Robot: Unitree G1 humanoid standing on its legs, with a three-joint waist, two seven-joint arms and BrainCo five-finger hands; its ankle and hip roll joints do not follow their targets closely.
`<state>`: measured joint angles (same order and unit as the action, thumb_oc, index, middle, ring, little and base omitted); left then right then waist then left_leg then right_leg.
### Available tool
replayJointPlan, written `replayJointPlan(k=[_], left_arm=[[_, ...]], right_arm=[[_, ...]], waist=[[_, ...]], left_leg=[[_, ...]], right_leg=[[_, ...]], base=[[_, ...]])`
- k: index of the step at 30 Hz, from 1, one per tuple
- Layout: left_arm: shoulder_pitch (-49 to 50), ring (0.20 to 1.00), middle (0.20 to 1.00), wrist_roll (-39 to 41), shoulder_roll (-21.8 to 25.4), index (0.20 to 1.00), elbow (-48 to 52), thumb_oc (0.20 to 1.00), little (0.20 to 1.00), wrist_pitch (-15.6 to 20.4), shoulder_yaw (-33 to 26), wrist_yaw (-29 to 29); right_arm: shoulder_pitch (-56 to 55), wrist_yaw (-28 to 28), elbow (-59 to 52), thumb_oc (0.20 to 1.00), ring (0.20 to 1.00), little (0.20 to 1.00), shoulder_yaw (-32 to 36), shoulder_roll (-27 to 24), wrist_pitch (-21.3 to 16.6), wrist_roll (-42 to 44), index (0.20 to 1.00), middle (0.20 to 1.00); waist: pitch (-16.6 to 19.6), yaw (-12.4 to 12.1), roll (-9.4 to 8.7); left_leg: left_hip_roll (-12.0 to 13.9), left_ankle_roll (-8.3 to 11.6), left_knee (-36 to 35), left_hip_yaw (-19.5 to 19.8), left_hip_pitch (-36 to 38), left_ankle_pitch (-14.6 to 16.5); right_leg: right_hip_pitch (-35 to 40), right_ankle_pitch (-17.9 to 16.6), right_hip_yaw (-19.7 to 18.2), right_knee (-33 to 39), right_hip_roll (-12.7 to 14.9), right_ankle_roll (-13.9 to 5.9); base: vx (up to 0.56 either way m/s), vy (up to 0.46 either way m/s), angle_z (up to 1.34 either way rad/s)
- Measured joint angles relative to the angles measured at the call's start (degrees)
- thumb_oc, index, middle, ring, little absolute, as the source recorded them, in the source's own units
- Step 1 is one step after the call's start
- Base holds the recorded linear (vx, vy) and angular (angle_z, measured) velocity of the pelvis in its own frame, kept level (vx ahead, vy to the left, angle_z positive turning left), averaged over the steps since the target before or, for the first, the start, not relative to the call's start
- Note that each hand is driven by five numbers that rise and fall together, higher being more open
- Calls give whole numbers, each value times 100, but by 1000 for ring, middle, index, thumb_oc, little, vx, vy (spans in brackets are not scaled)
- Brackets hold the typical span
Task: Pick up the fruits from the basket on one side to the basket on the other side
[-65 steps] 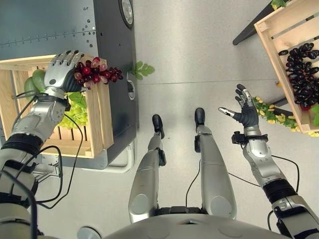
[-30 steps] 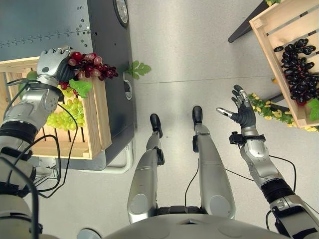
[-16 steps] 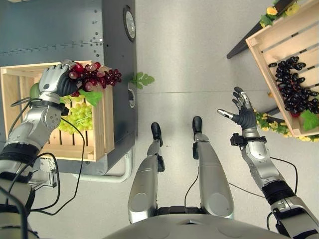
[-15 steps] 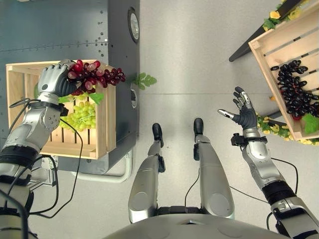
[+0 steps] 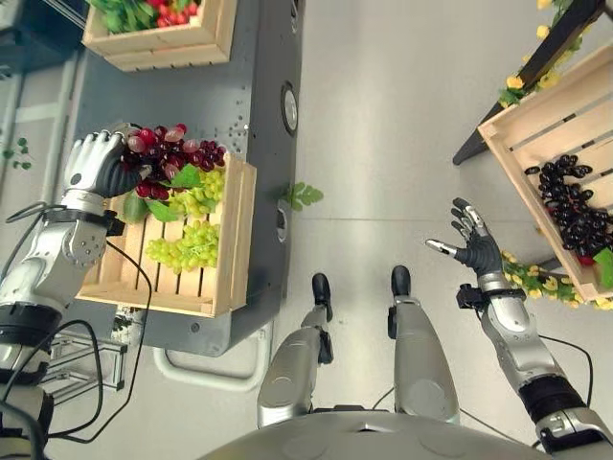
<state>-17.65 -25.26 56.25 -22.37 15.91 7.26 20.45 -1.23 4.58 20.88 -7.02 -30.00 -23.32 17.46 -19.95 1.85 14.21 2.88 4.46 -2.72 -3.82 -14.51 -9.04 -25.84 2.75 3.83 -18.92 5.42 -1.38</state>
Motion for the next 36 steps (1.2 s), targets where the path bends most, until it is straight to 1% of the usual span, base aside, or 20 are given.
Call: replayJointPlan(k=[2,3,5,7,10,11,13,16,18,19,22,23,25,27,28,30,32,36], left_arm=[[119,200,200,-1,-2,200,152,200,200,14,-13,-62],[207,200,200,-5,-6,200,334,200,200,12,-77,-147],[287,200,200,-16,-40,200,621,200,200,147,-147,-290],[299,200,200,-15,-61,200,883,200,200,204,-155,-428],[285,200,200,-4,-62,200,1063,200,200,355,-158,-599],[280,200,200,2,-61,200,1087,200,200,359,-158,-643],[269,200,200,118,-38,200,1283,200,200,391,-157,-849],[121,200,200,268,70,200,1439,200,200,478,-13,-1078],[-70,200,200,418,151,200,1459,200,200,497,168,-1220],[-159,200,200,456,199,200,1467,200,200,522,280,-1271],[-311,200,200,480,330,200,1513,200,200,585,458,-1408],[-402,200,200,486,330,200,1534,200,200,580,594,-1497],[-408,200,200,616,346,200,1650,200,200,591,752,-1605],[-523,200,200,652,349,200,1716,200,200,597,952,-1705],[-560,200,200,657,357,200,1777,200,200,590,1006,-1773],[-587,200,200,680,367,200,1903,200,200,590,1006,-1838],[-620,200,200,706,369,200,1945,200,200,601,1006,-1887],[-643,200,200,856,354,200,1955,200,200,589,1014,-2024]], right_arm=[[-34,-79,5,1000,1000,1000,0,-1,4,-5,1000,1000],[-71,-116,7,1000,1000,1000,2,-4,14,-4,1000,1000],[-103,-234,8,1000,1000,1000,0,-31,68,-16,1000,1000],[-166,-324,19,1000,1000,1000,-13,-31,135,-77,1000,1000],[-149,-419,30,1000,1000,1000,-79,-32,217,-273,1000,1000],[-112,-429,31,1000,1000,1000,-106,-39,248,-315,1000,1000],[-40,-458,-4,1000,1000,1000,-260,-68,294,-507,1000,1000],[33,-555,-59,1000,1000,1000,-495,-159,381,-729,1000,1000],[112,-570,-111,1000,1000,1000,-605,-218,481,-896,1000,1000],[146,-594,-198,1000,1000,1000,-637,-229,502,-950,1000,1000],[275,-686,-591,1000,1000,1000,-681,-288,597,-1073,1000,1000],[406,-726,-786,1000,1000,1000,-775,-457,680,-1302,1000,1000],[563,-784,-1024,1000,1000,1000,-802,-557,684,-1523,1000,1000],[738,-789,-1101,1000,1000,1000,-868,-555,697,-1633,1000,1000],[860,-799,-1102,1000,1000,1000,-964,-507,752,-1640,1000,1000],[913,-887,-1139,1000,1000,1000,-970,-385,803,-1600,1000,1000],[910,-1102,-1406,1000,1000,1000,-1056,-389,924,-1490,1000,1000],[1008,-1192,-1674,1000,1000,1000,-1103,-398,998,-1455,1000,1000]], waist=[[179,-20,0],[206,-89,-16],[346,-116,-34],[515,-138,-59],[760,-126,-137],[787,-127,-154],[1004,-118,-253],[1131,-115,-353],[1201,-122,-382],[1302,-127,-403],[1356,-103,-420],[1383,-116,-430],[1517,-119,-464],[1589,-116,-530],[1659,-115,-591],[1708,-117,-639],[1717,-107,-638],[1739,-102,-661]], left_leg=[[16,-3,-12,1,46,78],[18,-4,-37,-2,116,82],[31,6,-53,0,230,115],[43,-7,-63,3,315,131],[53,21,-84,13,504,135],[57,20,-86,13,548,143],[77,17,-95,14,613,191],[105,42,-141,11,803,208],[115,46,-179,7,898,214],[114,46,-183,-5,897,214],[120,44,-205,-23,1025,225],[125,43,-217,-67,1119,264],[127,42,-217,-97,1165,294],[138,53,-217,-114,1270,325],[140,61,-212,-146,1290,333],[168,72,-212,-216,1310,363],[180,70,-217,-240,1351,372],[192,80,-220,-268,1449,401]], right_leg=[[58,10,4,23,-15,7],[108,13,-1,28,-24,9],[224,36,-4,56,-35,6],[332,61,13,83,-44,0],[540,104,40,143,-53,-13],[606,105,46,174,-57,-15],[685,115,48,232,-77,-16],[887,120,42,321,-119,-13],[992,119,47,374,-134,-14],[990,121,40,380,-134,-16],[1122,115,33,445,-144,-25],[1193,114,-10,468,-158,-29],[1240,114,-31,508,-171,-31],[1364,113,-51,570,-205,-30],[1372,114,-85,575,-226,-26],[1369,108,-124,587,-254,-20],[1394,95,-161,614,-268,-22],[1503,81,-192,673,-298,-22]], base=[[73,-9,-2],[78,-14,-7],[82,-13,-3],[95,-16,6],[97,-9,2],[98,-12,0],[106,-16,-1],[85,-21,-3],[71,-10,-2],[54,-4,-3],[107,-13,-5],[72,-8,-14],[59,-11,-12],[17,-16,-7],[33,-16,-15],[6,-18,-15],[18,-12,-8],[48,-5,-5]])
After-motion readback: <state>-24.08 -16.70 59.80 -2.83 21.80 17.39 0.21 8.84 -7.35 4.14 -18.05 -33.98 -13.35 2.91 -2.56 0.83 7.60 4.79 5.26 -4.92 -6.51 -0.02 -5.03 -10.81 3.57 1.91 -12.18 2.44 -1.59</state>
